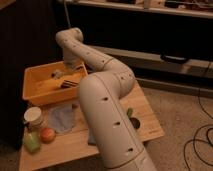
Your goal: Wipe tray with brush
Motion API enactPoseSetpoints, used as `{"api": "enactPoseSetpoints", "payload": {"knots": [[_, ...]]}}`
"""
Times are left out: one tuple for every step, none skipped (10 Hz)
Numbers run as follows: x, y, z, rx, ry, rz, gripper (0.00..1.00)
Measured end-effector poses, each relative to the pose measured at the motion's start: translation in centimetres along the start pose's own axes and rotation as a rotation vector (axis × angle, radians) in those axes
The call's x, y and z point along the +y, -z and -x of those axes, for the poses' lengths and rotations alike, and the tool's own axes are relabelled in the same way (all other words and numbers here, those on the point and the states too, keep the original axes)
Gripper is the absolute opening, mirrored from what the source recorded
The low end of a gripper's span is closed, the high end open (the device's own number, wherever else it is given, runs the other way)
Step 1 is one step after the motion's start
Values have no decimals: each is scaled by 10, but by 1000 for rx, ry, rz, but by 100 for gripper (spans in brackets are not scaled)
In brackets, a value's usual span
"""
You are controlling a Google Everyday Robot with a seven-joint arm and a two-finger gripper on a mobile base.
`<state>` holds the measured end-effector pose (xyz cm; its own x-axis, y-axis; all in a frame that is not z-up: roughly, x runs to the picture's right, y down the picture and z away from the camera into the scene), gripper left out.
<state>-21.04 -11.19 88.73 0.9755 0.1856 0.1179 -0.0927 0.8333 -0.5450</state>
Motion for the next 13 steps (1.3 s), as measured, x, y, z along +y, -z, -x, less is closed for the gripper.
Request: {"api": "enactPoseSetpoints", "payload": {"knots": [[-1,5,10,-7,23,-4,0],[-1,8,25,-15,51,-4,0],[-1,15,43,-25,69,-3,0],[1,18,58,-32,83,1,0],[6,22,72,-47,97,9,0],[12,25,77,-63,110,13,0],[21,29,80,-79,116,15,0],[41,39,78,-107,123,15,0],[54,46,72,-123,122,15,0],[79,55,60,-147,115,22,0],[97,58,47,-159,100,31,0],[101,59,42,-162,91,32,0],[110,60,32,-167,72,38,0]]}}
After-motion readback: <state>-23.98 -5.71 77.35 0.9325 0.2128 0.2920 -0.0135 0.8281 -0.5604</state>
